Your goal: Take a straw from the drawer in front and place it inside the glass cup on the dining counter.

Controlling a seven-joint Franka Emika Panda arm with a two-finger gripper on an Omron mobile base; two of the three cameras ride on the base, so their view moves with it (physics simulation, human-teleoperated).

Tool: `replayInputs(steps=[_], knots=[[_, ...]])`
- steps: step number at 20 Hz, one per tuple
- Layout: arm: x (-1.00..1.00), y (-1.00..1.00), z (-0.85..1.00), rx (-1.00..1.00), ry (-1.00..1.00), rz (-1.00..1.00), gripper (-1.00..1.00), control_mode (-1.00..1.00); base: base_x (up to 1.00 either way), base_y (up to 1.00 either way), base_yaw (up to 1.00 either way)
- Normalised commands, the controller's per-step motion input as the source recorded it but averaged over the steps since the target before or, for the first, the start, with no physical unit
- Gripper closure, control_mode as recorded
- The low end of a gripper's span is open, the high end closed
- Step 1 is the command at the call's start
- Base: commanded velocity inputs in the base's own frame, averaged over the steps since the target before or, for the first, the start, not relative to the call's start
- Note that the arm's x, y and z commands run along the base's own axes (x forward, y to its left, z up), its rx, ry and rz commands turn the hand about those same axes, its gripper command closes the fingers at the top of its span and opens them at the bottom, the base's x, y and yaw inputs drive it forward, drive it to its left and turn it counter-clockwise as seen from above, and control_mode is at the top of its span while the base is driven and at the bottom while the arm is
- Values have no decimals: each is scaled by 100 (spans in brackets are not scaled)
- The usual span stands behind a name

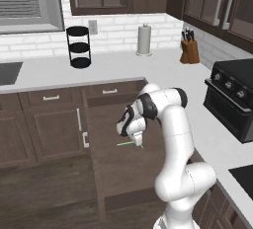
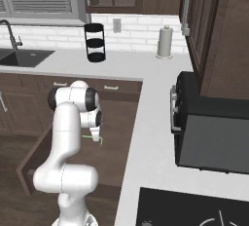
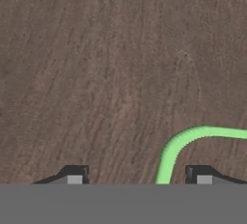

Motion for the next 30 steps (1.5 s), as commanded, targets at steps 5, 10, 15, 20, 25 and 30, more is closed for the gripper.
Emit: replayInputs(steps=[5,10,15,20,25,30], knots=[[-12,0,-52,-1,-14,0,100,-100,0,0,0],[-18,0,-52,0,-22,0,100,-100,0,0,0],[-20,0,-50,0,-20,0,100,-100,0,0,0],[-1,0,-13,0,-1,0,100,-100,0,0,0],[9,0,0,0,9,1,100,-100,0,0,0],[18,-3,0,0,10,6,100,-100,0,0,0]])
